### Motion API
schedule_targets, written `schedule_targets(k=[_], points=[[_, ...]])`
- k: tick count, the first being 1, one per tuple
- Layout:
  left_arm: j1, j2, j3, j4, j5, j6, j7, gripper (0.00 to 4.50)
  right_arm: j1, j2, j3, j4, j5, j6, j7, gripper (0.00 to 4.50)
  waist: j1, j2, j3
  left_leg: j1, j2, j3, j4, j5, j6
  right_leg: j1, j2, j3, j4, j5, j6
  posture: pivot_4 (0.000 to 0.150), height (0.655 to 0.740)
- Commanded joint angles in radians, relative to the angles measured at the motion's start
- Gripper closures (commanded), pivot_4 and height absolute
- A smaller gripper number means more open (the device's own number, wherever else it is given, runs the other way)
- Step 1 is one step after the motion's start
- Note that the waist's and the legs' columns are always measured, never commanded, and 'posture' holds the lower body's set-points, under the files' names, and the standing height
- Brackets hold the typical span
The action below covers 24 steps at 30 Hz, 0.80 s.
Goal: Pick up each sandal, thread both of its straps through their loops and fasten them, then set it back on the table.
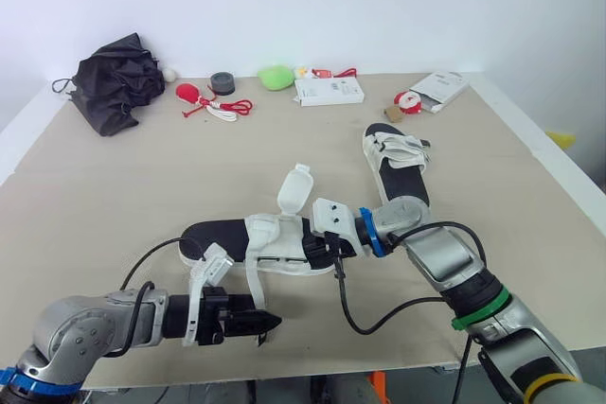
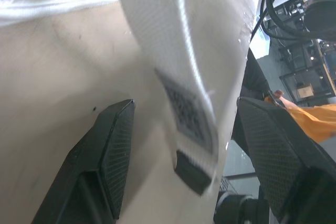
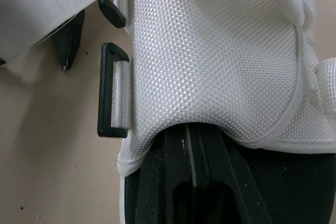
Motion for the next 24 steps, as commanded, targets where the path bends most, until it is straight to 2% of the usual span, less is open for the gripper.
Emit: schedule_targets(k=[1,2,3,7,8,12,15,17,19,22,24], points=[[0.000,0.000,0.000,-0.014,-0.009,0.020,0.012,1.28,0.041,-0.017,0.090,0.065,-0.076,0.047,0.005,4.50,0.000,0.000,0.000,0.000,0.000,0.000,0.000,0.000,0.000,0.000,0.000,0.000,0.000,0.000,0.000,0.150,0.7400],[0.001,0.005,0.005,-0.013,-0.013,0.021,0.005,1.80,0.039,-0.018,0.088,0.070,-0.077,0.044,0.006,4.50,0.000,0.000,0.000,0.000,0.000,0.000,0.000,0.000,0.000,0.000,0.000,0.000,0.000,0.000,0.000,0.150,0.7400],[0.002,0.014,0.007,-0.014,-0.012,0.020,-0.007,2.09,0.039,-0.019,0.087,0.074,-0.078,0.040,0.006,4.50,0.000,0.000,0.000,0.000,0.000,0.000,0.000,-0.001,-0.002,0.000,0.000,0.000,0.000,0.000,0.000,0.150,0.7400],[0.000,0.026,0.011,-0.013,-0.006,0.023,-0.027,4.10,0.035,-0.014,0.085,0.084,-0.080,0.036,0.003,4.50,0.000,0.000,0.000,0.000,0.000,0.000,0.000,-0.002,-0.003,0.000,0.000,0.000,0.000,0.000,0.000,0.150,0.7400],[-0.004,0.034,0.009,-0.015,-0.003,0.024,-0.037,4.47,0.031,-0.009,0.085,0.090,-0.080,0.035,0.000,4.50,0.000,0.000,0.000,0.000,0.000,0.000,0.000,-0.002,-0.003,0.000,0.000,0.000,0.000,0.000,0.000,0.150,0.7400],[-0.009,0.058,0.004,-0.015,0.004,0.034,-0.056,4.47,0.022,0.005,0.079,0.106,-0.081,0.029,-0.007,4.50,-0.001,0.000,0.000,0.000,0.000,-0.001,0.000,-0.002,-0.003,-0.001,0.000,0.000,0.000,0.000,-0.001,0.150,0.7400],[-0.018,0.106,0.014,-0.033,-0.013,0.032,-0.138,4.47,0.019,0.009,0.078,0.115,-0.084,0.023,-0.006,4.50,-0.001,0.001,0.001,0.001,0.000,-0.005,0.000,-0.002,-0.004,-0.001,0.001,0.000,0.000,-0.001,-0.002,0.150,0.7400],[-0.103,0.164,0.086,-0.019,-0.146,0.064,-0.261,4.47,0.018,0.009,0.078,0.120,-0.086,0.017,-0.005,4.50,-0.001,0.001,0.001,0.001,-0.001,-0.011,0.000,-0.003,-0.005,-0.001,0.002,0.000,0.000,-0.001,-0.002,0.150,0.7400],[-0.203,0.205,0.122,0.035,-0.262,0.109,-0.324,4.47,0.017,0.010,0.077,0.125,-0.087,0.013,-0.005,4.50,0.000,-0.005,0.005,-0.001,-0.002,-0.014,0.000,-0.003,-0.005,-0.002,0.003,-0.003,0.000,-0.002,-0.003,0.150,0.7400],[-0.377,0.206,0.120,0.194,-0.398,0.163,-0.304,4.47,0.012,0.015,0.078,0.136,-0.090,0.008,-0.008,4.50,-0.001,0.003,0.006,0.001,-0.008,-0.026,0.000,-0.003,-0.006,0.000,0.002,-0.006,-0.002,-0.002,-0.003,0.150,0.7400],[-0.454,0.192,0.108,0.271,-0.431,0.186,-0.281,4.47,0.008,0.019,0.078,0.145,-0.091,0.003,-0.009,4.50,-0.002,0.000,0.007,0.001,-0.011,-0.028,0.000,-0.002,-0.005,0.001,0.004,-0.005,-0.002,-0.002,-0.003,0.150,0.7400]])
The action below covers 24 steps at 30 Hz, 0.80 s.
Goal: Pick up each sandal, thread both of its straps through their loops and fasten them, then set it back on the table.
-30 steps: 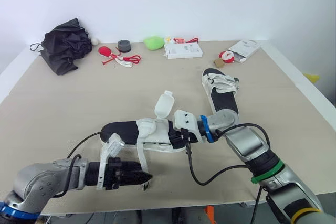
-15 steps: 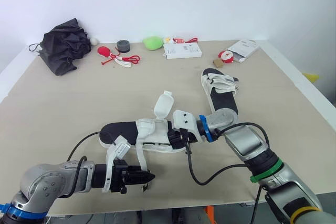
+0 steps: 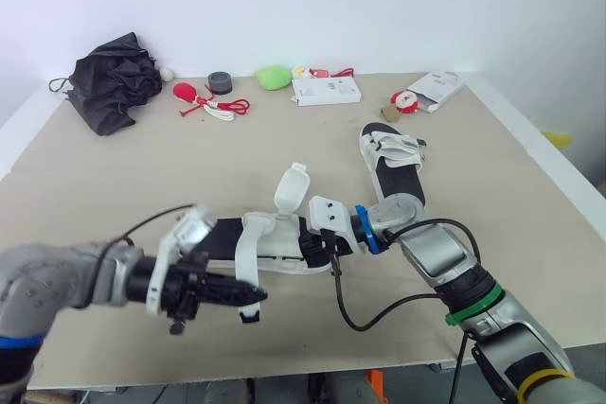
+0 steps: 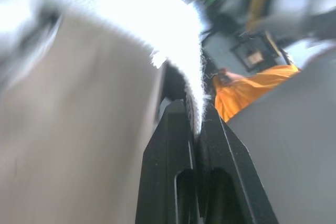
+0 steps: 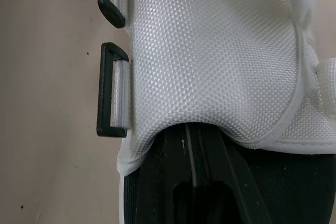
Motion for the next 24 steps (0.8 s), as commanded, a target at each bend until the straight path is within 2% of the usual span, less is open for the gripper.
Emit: schedule_targets(k=[1,2,5,9,15,19,24], points=[[-0.124,-0.025,-0.007,0.140,-0.050,0.030,0.023,4.47,0.032,-0.008,0.074,0.099,-0.085,0.028,-0.018,4.50,-0.002,-0.003,0.000,0.000,0.000,-0.002,0.000,0.001,0.001,0.001,0.002,0.000,0.000,0.000,0.000,0.150,0.7400],[-0.149,-0.036,-0.018,0.165,-0.021,0.028,0.029,4.47,0.031,-0.006,0.073,0.102,-0.085,0.027,-0.020,4.50,-0.004,-0.003,0.000,0.000,0.000,-0.003,0.000,0.001,0.002,0.003,0.003,0.002,0.000,0.000,0.000,0.150,0.7400],[-0.240,-0.070,-0.113,0.279,0.181,-0.036,-0.043,4.47,0.028,-0.003,0.070,0.104,-0.085,0.023,-0.022,4.50,-0.006,-0.004,0.000,0.001,-0.002,-0.005,0.000,0.001,0.001,0.004,0.007,0.005,0.000,0.000,0.000,0.150,0.7400],[-0.305,-0.098,-0.193,0.370,0.327,-0.072,-0.150,4.47,0.026,-0.001,0.068,0.107,-0.085,0.024,-0.025,4.50,-0.006,-0.004,0.000,0.001,0.000,-0.006,0.000,0.000,0.000,0.003,0.012,0.008,0.000,0.001,-0.001,0.150,0.7400],[-0.328,-0.112,-0.218,0.400,0.428,-0.087,-0.256,4.47,0.025,-0.001,0.068,0.108,-0.084,0.024,-0.026,4.50,-0.006,-0.004,0.000,0.001,0.001,-0.006,-0.001,0.000,0.000,0.002,0.013,0.009,0.001,0.001,-0.002,0.150,0.7400],[-0.355,-0.140,-0.293,0.444,0.530,-0.114,-0.319,4.47,0.042,-0.008,0.059,0.078,-0.079,0.043,-0.036,4.50,-0.004,-0.004,0.000,0.001,0.000,-0.007,-0.001,0.000,0.000,0.002,0.013,0.009,0.000,0.001,-0.002,0.150,0.7400],[-0.350,-0.168,-0.293,0.459,0.602,-0.150,-0.346,4.47,0.052,-0.011,0.057,0.067,-0.078,0.046,-0.041,4.50,-0.005,-0.004,0.000,0.001,0.000,-0.007,-0.001,0.000,0.000,0.002,0.013,0.011,0.001,0.001,-0.002,0.150,0.7400]])
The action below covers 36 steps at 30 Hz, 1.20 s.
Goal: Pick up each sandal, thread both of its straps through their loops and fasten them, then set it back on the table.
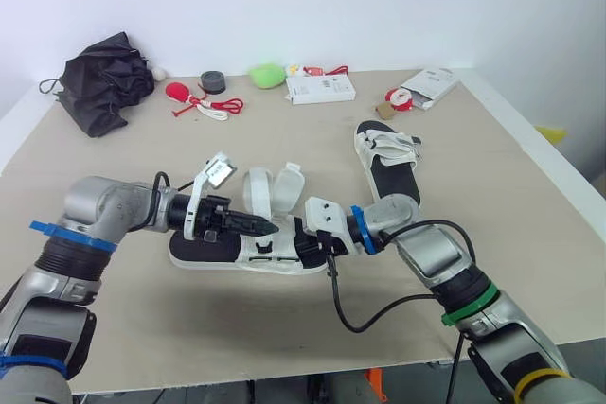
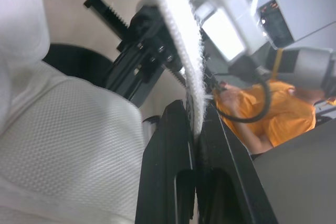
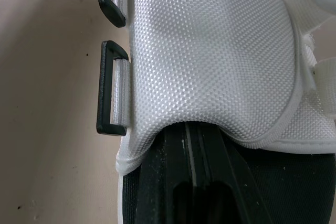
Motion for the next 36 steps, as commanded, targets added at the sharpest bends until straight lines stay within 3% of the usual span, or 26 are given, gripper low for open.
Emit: schedule_targets(k=[1,7,15,23,36], points=[[-0.013,-0.011,0.019,0.004,0.035,-0.015,-0.025,4.47,0.047,-0.028,0.053,0.068,-0.079,0.059,-0.033,4.50,0.000,0.000,0.000,0.000,0.000,0.000,0.000,0.000,0.000,0.000,0.000,0.000,0.000,0.000,0.000,0.150,0.7400],[0.016,-0.017,0.023,-0.023,0.061,-0.021,-0.054,4.47,0.043,-0.022,0.052,0.072,-0.081,0.059,-0.034,4.50,0.000,0.000,0.000,0.000,0.000,0.000,0.000,0.000,0.000,0.000,0.000,0.003,0.000,0.000,0.000,0.150,0.7400],[0.094,0.048,-0.019,-0.112,0.102,-0.025,-0.107,4.47,0.041,-0.017,0.051,0.071,-0.077,0.063,-0.035,4.50,0.000,0.000,0.000,0.000,0.000,0.000,0.000,0.000,0.000,-0.001,0.000,0.004,0.000,0.000,0.000,0.150,0.7400],[0.142,0.018,-0.015,-0.166,0.118,-0.047,-0.079,4.47,0.046,-0.021,0.054,0.066,-0.082,0.058,-0.034,4.50,0.000,0.000,0.000,0.000,0.000,0.000,0.000,0.000,0.000,-0.001,0.001,0.006,0.000,0.000,0.000,0.150,0.7400],[0.195,-0.018,0.001,-0.145,0.321,-0.447,-0.107,4.47,0.047,-0.021,0.055,0.060,-0.079,0.057,-0.035,4.50,0.002,0.000,0.000,0.000,0.000,0.001,0.000,0.000,0.000,-0.001,0.001,0.007,0.000,0.000,0.000,0.150,0.7400]])
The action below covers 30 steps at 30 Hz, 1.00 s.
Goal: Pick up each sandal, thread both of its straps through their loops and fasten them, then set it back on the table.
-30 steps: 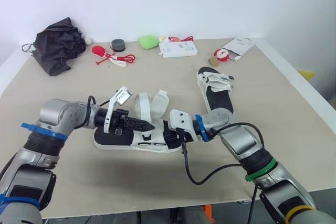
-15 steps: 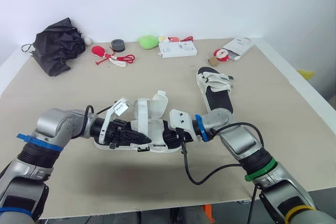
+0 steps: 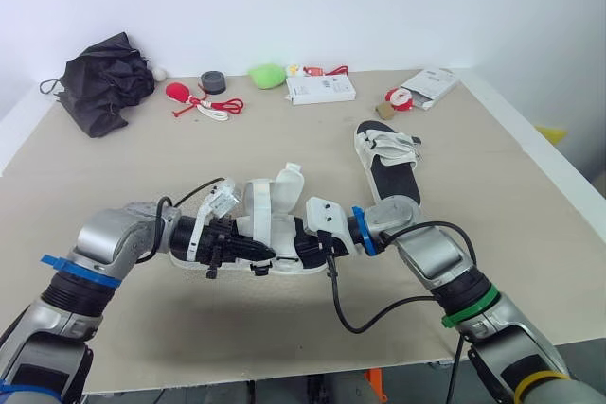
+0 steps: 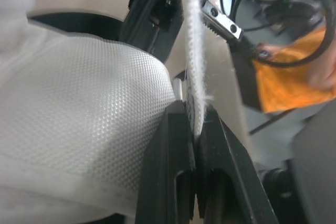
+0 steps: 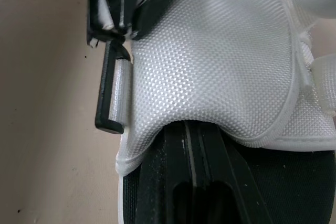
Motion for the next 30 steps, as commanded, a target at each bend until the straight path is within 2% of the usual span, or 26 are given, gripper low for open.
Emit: schedule_targets(k=[1,9,26,28,30], points=[[0.012,-0.011,0.031,-0.001,0.022,-0.061,-0.007,4.47,0.038,-0.024,0.061,0.067,-0.078,0.047,-0.020,4.50,0.001,0.000,0.000,0.000,0.000,0.000,0.000,0.000,0.000,0.000,0.000,0.000,0.000,0.000,0.000,0.150,0.7400],[0.102,0.047,0.038,-0.160,-0.034,-0.022,-0.079,4.47,0.035,-0.020,0.060,0.077,-0.074,0.046,-0.021,4.50,0.000,0.000,0.000,0.000,0.000,0.000,0.000,0.000,0.000,-0.001,0.000,0.002,0.000,0.000,0.000,0.150,0.7400],[0.111,0.047,0.044,-0.172,-0.028,-0.018,-0.078,4.47,0.034,-0.020,0.060,0.077,-0.074,0.046,-0.021,4.50,0.000,0.000,0.000,0.000,0.001,0.001,-0.002,-0.001,0.000,-0.002,0.006,0.003,0.000,0.000,-0.001,0.150,0.7400],[0.119,0.016,0.025,-0.074,0.150,-0.254,0.012,4.47,0.031,-0.017,0.060,0.081,-0.073,0.043,-0.018,4.50,0.000,0.000,0.000,0.000,0.001,0.001,-0.002,-0.001,0.000,-0.002,0.005,0.003,0.000,0.000,-0.001,0.150,0.7400],[0.124,-0.002,0.017,-0.025,0.235,-0.370,0.047,4.47,0.029,-0.016,0.061,0.083,-0.073,0.041,-0.017,4.50,0.002,0.001,-0.001,0.000,0.001,0.001,-0.002,-0.001,0.000,-0.002,0.005,0.004,0.000,0.000,-0.001,0.150,0.7400]])
